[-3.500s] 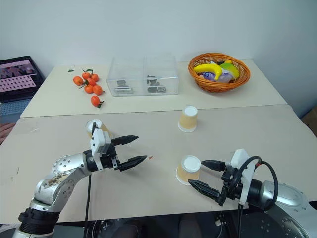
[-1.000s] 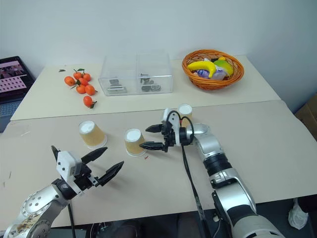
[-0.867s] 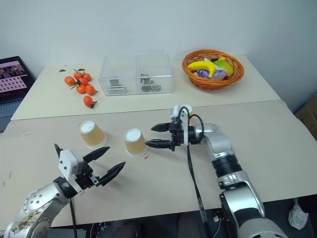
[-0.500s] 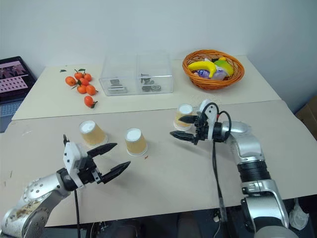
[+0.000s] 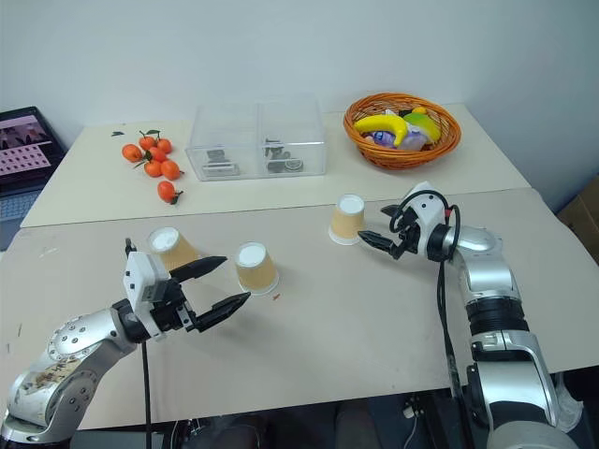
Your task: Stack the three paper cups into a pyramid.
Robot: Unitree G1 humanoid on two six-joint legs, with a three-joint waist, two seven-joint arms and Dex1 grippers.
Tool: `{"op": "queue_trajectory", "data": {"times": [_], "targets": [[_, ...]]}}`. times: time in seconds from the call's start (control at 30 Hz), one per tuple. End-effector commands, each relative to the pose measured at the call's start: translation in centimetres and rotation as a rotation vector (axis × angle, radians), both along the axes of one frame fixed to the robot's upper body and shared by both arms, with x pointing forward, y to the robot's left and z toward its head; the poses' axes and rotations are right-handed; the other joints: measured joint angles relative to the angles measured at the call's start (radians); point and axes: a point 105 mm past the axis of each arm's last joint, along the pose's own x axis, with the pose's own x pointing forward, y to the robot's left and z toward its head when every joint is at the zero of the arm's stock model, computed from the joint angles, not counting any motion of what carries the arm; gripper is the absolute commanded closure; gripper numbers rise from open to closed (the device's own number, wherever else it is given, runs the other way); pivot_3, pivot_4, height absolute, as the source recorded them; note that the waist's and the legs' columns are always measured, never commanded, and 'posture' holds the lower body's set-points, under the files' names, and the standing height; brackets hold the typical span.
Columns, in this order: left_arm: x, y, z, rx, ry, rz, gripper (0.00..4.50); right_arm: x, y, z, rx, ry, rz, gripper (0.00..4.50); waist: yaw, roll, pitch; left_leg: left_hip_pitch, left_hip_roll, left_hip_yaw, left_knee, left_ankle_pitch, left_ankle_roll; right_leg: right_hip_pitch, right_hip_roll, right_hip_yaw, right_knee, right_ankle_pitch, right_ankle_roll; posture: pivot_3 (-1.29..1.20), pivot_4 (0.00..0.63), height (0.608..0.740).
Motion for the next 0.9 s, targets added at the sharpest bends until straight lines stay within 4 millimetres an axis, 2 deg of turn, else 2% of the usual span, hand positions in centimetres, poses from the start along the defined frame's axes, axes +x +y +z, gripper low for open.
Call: {"op": "queue_trajectory", "data": {"times": [0.03, 0.3, 0.5, 0.53, 0.57, 0.67, 0.8, 0.9], "targets": [[0.0, -0.3, 0.4, -0.008, -0.015, -0.008, 0.00, 0.7, 1.3, 2.7, 0.014, -0.094, 0.030, 0.02, -0.001, 0.000, 0.000, 0.000, 0.000, 0.000, 0.000, 0.000, 0.000, 0.000, 0.000, 0.000, 0.000, 0.000, 0.000, 0.00, 0.150, 0.738], [0.0, -0.1, 0.2, -0.008, -0.016, 0.017, 0.00, 1.8, 3.3, 3.1, 0.039, -0.089, 0.073, 0.02, 0.003, 0.000, 0.000, 0.000, 0.000, 0.000, 0.000, 0.000, 0.000, 0.000, 0.000, 0.000, 0.000, 0.000, 0.000, 0.00, 0.150, 0.738], [-0.1, 0.4, 0.1, -0.008, -0.024, 0.055, 0.00, 2.2, 3.8, 3.0, 0.058, -0.077, 0.097, 0.02, 0.002, 0.000, 0.000, 0.000, 0.000, 0.000, 0.000, 0.000, 0.000, 0.000, 0.000, 0.000, 0.000, 0.000, 0.000, 0.00, 0.150, 0.738], [-0.2, 0.4, 0.1, -0.009, -0.025, 0.062, 0.00, 2.2, 3.8, 3.0, 0.061, -0.078, 0.100, 0.53, 0.002, 0.000, 0.000, 0.000, 0.000, 0.000, 0.000, 0.000, 0.000, 0.000, 0.000, 0.000, 0.000, 0.000, 0.000, 0.00, 0.150, 0.738], [-0.2, 0.5, 0.1, -0.011, -0.025, 0.070, 0.00, 2.2, 3.8, 3.1, 0.069, -0.077, 0.107, 0.74, 0.002, 0.000, 0.000, 0.000, 0.000, 0.000, 0.000, 0.000, 0.000, 0.000, 0.000, 0.000, 0.000, 0.000, 0.000, 0.00, 0.150, 0.738], [-0.4, 0.7, 0.0, -0.010, -0.025, 0.083, 0.00, 2.4, 3.9, 3.1, 0.080, -0.073, 0.105, 1.74, 0.000, 0.000, 0.000, 0.000, 0.000, 0.000, 0.000, 0.000, 0.000, 0.000, 0.000, 0.000, 0.000, 0.000, 0.000, 0.00, 0.150, 0.738], [-0.6, 0.9, -0.1, -0.014, -0.025, 0.104, 0.00, 2.9, 4.1, 3.5, 0.109, -0.069, 0.084, 1.74, 0.000, 0.000, 0.000, 0.000, 0.000, 0.000, 0.000, 0.000, -0.001, 0.000, 0.000, 0.000, 0.001, 0.000, 0.000, 0.00, 0.150, 0.738], [-0.8, 0.9, -0.2, -0.015, -0.024, 0.107, 0.00, 2.6, 4.2, 3.8, 0.117, -0.059, 0.116, 1.74, 0.001, 0.000, 0.000, 0.000, 0.000, 0.000, 0.000, 0.000, -0.001, 0.000, 0.000, 0.000, 0.001, 0.000, 0.000, 0.00, 0.150, 0.738]]}}
